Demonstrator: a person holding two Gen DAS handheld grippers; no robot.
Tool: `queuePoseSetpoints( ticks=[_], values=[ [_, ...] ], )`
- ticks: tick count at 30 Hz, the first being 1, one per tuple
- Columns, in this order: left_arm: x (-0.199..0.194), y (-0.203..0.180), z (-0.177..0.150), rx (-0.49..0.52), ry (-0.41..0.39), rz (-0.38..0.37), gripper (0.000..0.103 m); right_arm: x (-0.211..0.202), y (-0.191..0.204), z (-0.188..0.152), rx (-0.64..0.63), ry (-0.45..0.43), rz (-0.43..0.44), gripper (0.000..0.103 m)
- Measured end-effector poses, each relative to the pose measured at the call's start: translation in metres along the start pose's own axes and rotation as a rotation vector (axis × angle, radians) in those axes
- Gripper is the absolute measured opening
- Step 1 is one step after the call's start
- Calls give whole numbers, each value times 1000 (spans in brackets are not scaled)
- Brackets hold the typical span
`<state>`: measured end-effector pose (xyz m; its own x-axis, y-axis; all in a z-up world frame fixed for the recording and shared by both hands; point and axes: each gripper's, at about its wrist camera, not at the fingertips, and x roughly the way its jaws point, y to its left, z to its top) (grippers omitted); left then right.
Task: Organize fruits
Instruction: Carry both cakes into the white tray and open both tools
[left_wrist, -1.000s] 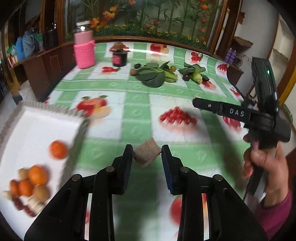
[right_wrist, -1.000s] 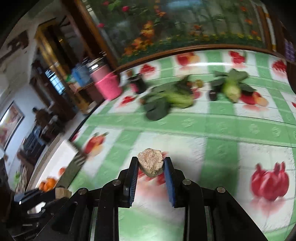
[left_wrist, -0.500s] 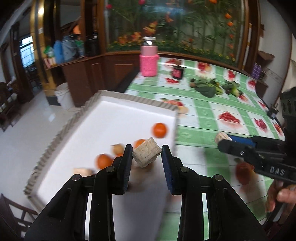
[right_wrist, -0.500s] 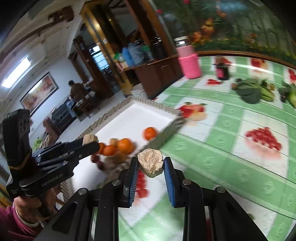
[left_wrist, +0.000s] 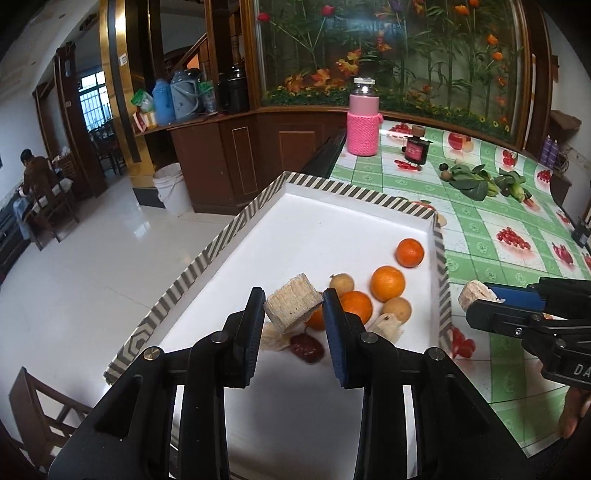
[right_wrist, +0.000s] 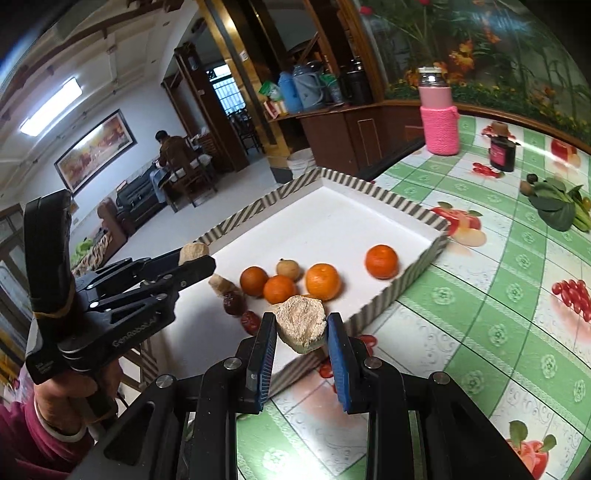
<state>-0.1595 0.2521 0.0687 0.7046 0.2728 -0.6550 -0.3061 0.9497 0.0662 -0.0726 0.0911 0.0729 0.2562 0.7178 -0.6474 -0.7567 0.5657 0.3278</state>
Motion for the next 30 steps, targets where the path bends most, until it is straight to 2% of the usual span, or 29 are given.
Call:
queuePoseSetpoints(
  ticks=[20, 30],
  values=[
    [13, 17, -19, -29, 32, 21, 31, 33, 33, 7, -90, 69, 15, 27],
    [21, 24, -23, -52, 60, -10, 31, 58, 31, 18, -125, 115, -62, 27]
  ],
)
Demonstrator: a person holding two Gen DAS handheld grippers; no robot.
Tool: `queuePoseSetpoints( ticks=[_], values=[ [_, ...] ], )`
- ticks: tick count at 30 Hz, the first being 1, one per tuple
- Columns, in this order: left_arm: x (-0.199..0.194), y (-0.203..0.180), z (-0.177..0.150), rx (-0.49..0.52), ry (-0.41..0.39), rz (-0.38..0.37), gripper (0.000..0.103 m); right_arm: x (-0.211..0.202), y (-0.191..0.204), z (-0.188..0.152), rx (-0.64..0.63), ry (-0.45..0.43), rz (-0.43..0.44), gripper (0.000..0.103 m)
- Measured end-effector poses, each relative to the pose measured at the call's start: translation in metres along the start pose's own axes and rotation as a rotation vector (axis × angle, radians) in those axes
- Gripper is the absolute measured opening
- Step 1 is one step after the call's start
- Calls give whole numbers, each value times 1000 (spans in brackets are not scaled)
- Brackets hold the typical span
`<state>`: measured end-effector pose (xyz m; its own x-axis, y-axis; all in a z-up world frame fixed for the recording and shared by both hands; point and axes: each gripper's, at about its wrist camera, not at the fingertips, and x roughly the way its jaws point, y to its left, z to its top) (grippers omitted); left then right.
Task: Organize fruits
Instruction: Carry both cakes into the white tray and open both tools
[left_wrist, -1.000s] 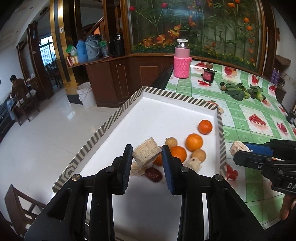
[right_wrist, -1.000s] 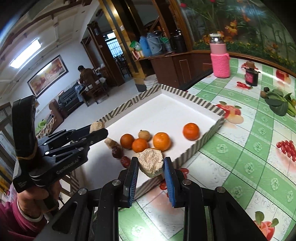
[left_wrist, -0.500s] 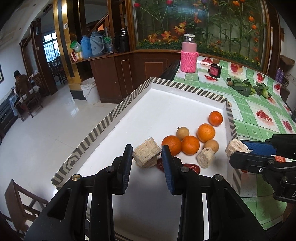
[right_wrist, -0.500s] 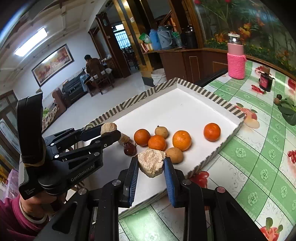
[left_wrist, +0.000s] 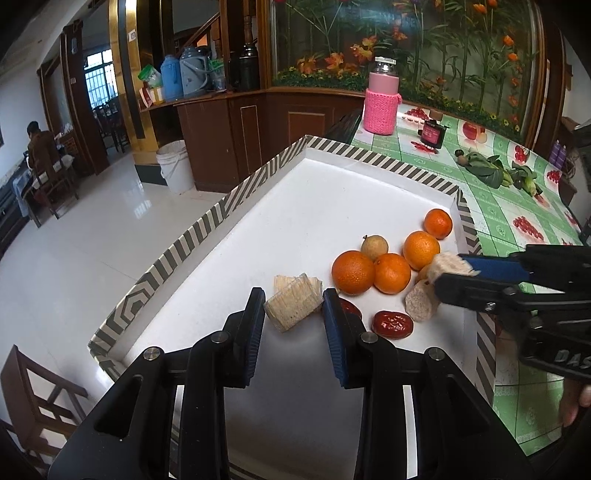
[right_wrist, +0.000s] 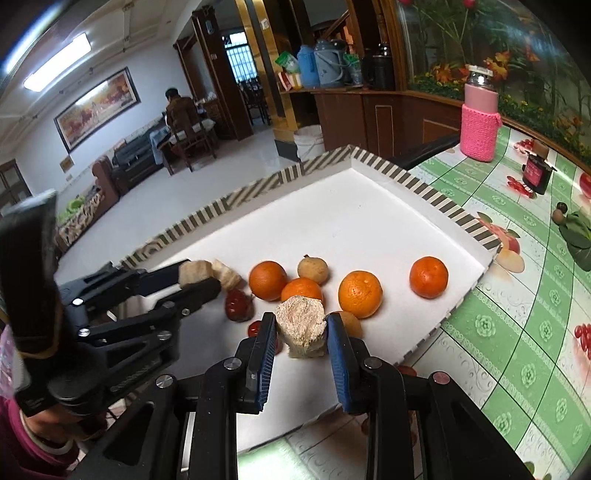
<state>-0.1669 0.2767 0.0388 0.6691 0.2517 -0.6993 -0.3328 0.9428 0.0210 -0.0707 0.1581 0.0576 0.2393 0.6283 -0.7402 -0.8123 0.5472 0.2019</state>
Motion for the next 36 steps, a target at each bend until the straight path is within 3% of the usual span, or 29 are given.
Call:
queuePoseSetpoints(
  ticks=[19, 25, 29, 36],
  values=[
    [15, -4, -1, 2, 31, 6, 31, 16, -1, 8, -44, -7, -93, 27],
    [15, -5, 0, -5, 33, 24, 42, 9, -5, 4, -7, -29, -32, 29],
    [11, -5, 0, -19, 25, 30, 62, 1, -3, 1, 0, -58, -15, 30],
    [-1, -7, 1, -31, -16, 49, 62, -24, -4, -5, 20, -117, -11, 30]
  ],
)
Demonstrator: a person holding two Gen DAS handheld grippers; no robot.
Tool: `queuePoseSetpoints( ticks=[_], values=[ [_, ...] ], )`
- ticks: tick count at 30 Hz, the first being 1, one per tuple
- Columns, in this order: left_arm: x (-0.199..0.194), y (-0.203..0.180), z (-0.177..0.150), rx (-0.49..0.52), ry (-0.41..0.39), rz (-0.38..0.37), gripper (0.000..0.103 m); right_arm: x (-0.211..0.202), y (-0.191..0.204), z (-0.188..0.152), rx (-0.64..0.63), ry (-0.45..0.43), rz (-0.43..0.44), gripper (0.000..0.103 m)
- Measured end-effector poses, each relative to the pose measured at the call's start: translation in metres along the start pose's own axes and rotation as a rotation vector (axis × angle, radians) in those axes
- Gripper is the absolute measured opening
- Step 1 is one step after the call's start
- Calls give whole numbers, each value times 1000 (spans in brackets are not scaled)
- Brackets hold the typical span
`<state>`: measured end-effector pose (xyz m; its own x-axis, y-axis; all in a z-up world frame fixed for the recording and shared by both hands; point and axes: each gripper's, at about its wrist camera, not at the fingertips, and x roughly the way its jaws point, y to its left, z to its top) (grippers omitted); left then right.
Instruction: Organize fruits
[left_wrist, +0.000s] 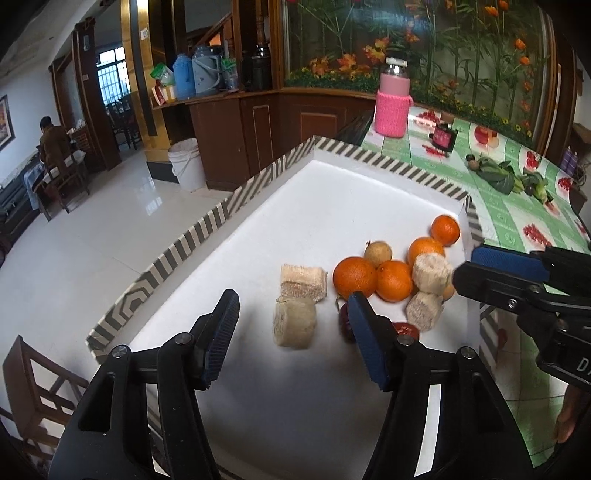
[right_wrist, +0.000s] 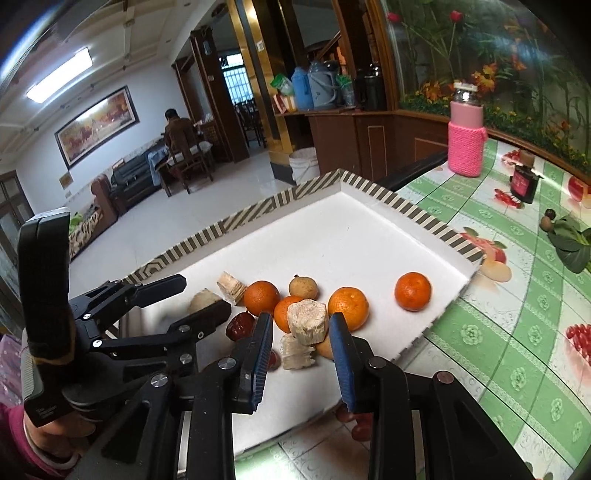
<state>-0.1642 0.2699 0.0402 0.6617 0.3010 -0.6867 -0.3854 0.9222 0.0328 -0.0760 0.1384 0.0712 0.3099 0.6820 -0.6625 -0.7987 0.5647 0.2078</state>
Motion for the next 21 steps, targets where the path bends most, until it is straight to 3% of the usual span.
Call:
queuePoseSetpoints(
  ticks=[11, 21],
  values=[
    [-40, -26, 8, 24, -161, -66, 62, -44, -7, -12, 12, -99, -35, 30],
    [-59, -48, 9, 80, -223, 27, 62, -67, -29, -25, 77, -148, -50, 30]
  ],
)
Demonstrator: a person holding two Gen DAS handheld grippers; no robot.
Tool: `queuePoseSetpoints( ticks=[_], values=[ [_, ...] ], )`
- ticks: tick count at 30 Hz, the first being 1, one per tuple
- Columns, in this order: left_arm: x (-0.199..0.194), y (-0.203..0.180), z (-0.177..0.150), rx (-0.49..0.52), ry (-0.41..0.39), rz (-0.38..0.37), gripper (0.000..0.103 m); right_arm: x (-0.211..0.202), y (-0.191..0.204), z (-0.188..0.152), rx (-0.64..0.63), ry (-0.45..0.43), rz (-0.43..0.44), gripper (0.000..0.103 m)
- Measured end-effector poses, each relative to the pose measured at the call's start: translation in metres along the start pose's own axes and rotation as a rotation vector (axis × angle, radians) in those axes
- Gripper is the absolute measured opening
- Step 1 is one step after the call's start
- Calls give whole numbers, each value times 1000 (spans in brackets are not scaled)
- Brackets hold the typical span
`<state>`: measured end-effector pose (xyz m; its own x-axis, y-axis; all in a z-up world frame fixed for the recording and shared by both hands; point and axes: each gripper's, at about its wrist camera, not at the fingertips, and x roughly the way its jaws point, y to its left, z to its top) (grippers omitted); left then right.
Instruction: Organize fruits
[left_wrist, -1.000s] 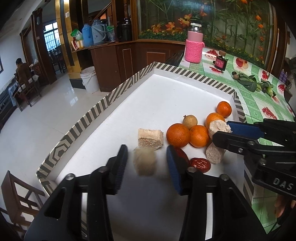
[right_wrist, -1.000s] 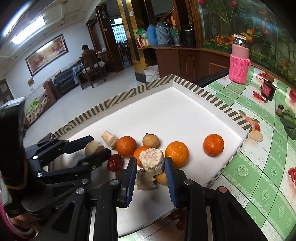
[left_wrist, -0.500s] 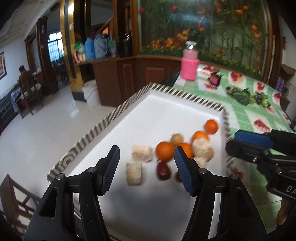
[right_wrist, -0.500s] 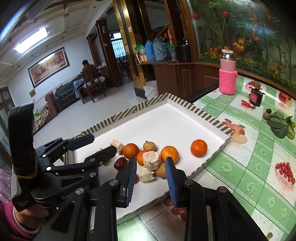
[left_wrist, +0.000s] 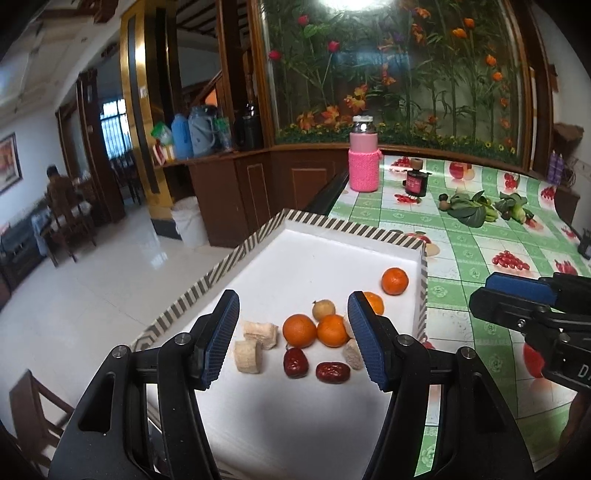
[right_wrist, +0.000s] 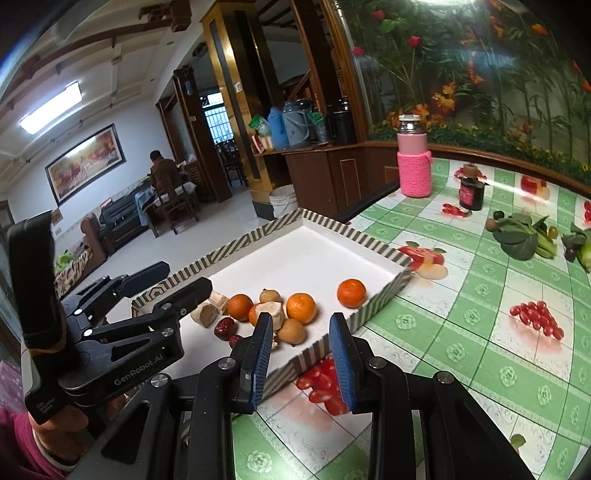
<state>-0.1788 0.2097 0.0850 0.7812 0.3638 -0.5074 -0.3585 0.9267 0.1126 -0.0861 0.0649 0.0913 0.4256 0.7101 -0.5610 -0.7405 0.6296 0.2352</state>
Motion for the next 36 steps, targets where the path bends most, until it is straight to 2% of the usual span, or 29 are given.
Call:
queuePoseSetpoints(
  ticks=[7, 14, 36],
  values=[
    [-3, -16, 0, 57, 3, 29, 62, -6, -3, -5, 3, -5, -2, 30],
    [0, -22, -1, 47, 35, -9, 62, -8, -2, -8, 3, -2, -5, 30],
    [4, -17, -4, 35, 53, -17, 62, 4, 3, -8, -3, 26, -2, 30]
  ],
)
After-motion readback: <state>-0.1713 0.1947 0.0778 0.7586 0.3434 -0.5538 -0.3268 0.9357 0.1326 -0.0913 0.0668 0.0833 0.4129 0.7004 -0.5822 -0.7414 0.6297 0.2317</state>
